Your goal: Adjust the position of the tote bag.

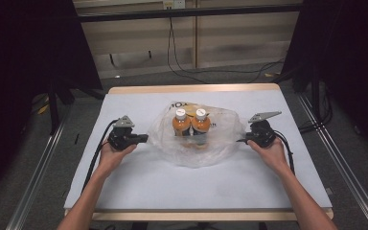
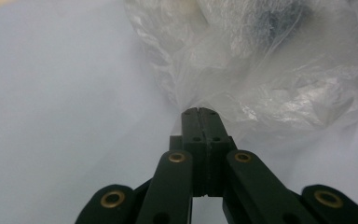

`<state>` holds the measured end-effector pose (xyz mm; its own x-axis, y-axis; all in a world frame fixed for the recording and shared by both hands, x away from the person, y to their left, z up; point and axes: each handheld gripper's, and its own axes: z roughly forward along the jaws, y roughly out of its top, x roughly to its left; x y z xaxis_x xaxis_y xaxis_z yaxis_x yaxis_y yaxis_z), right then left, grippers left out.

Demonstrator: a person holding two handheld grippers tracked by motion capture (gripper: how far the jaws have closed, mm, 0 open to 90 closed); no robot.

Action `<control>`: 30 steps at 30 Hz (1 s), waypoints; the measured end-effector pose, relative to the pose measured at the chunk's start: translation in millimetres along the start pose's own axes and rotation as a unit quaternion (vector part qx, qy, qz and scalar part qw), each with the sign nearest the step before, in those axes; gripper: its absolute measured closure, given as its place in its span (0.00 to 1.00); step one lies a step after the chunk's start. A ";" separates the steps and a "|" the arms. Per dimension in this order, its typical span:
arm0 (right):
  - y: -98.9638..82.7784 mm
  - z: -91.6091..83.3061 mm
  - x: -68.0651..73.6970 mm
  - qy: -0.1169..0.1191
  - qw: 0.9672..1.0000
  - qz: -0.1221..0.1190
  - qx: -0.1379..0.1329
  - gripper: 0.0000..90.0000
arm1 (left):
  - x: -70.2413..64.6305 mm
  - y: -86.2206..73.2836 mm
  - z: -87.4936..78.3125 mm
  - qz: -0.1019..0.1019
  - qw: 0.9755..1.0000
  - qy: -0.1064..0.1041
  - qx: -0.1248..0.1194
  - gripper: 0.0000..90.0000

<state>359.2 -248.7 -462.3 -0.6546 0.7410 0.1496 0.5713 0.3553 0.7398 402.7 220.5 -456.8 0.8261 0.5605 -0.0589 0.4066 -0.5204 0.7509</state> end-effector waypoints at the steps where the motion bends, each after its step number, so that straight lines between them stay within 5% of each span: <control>1: -1.9 0.9 0.3 0.002 1.000 -0.001 0.005 1.00 | -0.9 -2.6 2.9 -0.003 1.000 -0.006 0.008 1.00; 7: -15.2 6.9 -1.0 0.003 1.000 0.003 0.026 1.00 | -6.1 -12.3 16.3 0.002 0.999 -0.021 0.041 1.00; 16: -24.6 9.7 1.6 -0.008 1.000 0.005 0.017 0.99 | -7.3 -17.6 16.4 -0.004 0.999 -0.025 0.032 0.99; 19: -23.4 5.9 5.2 -0.021 1.000 -0.004 0.007 0.88 | -8.2 -16.5 9.4 -0.011 0.999 -0.030 0.013 0.93; 30: -22.5 -31.9 28.5 0.006 0.998 -0.007 -0.067 0.52 | -31.0 -17.1 -23.9 -0.001 0.998 -0.047 -0.043 0.64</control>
<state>311.8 -253.8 -453.8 -0.6686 0.7292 0.1456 0.4909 0.2858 0.8230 360.8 227.4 -452.1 0.8601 0.4960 -0.1190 0.3764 -0.4598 0.8043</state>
